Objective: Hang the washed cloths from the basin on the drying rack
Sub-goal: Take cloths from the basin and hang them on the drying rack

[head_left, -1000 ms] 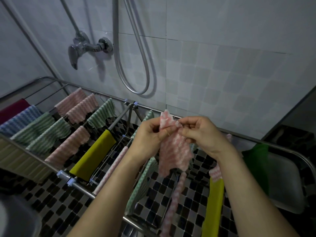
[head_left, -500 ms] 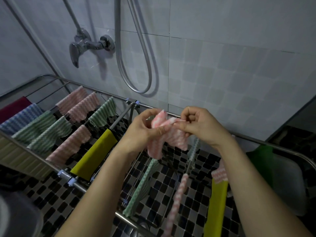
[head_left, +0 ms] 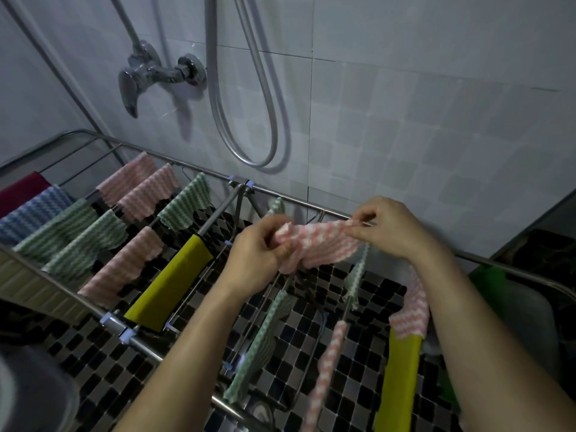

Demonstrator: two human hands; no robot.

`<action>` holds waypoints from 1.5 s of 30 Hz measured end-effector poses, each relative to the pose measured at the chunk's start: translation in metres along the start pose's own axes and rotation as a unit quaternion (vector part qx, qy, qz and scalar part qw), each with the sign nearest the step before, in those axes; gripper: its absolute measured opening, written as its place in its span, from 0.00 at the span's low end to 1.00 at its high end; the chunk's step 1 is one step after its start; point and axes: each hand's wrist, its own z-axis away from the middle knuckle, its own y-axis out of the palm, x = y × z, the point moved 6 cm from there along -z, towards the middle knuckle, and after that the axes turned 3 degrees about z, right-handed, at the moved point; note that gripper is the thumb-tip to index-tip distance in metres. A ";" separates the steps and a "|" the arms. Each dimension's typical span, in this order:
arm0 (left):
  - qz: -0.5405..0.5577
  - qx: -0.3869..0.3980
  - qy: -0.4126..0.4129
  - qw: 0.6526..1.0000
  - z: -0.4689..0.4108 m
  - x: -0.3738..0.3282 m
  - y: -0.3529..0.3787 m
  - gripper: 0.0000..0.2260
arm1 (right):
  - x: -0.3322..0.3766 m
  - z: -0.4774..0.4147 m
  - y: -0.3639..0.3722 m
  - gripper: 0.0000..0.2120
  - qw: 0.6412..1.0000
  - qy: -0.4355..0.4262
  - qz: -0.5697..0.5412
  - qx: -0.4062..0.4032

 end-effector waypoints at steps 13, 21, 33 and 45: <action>-0.064 0.117 -0.049 0.990 0.005 0.037 0.052 0.05 | -0.047 -0.029 0.029 0.17 0.968 0.107 -0.215 -0.068; -0.025 0.110 -0.048 0.992 -0.011 0.044 0.063 0.04 | -0.039 -0.062 0.019 0.14 0.966 0.094 -0.170 -0.173; -0.142 -0.124 -0.203 0.961 -0.022 0.128 -0.015 0.11 | -0.043 -0.109 0.104 0.12 0.963 0.149 -0.180 -0.131; -0.245 0.009 -0.112 0.963 -0.014 0.112 0.023 0.05 | -0.070 -0.094 0.129 0.09 0.939 0.271 -0.210 0.000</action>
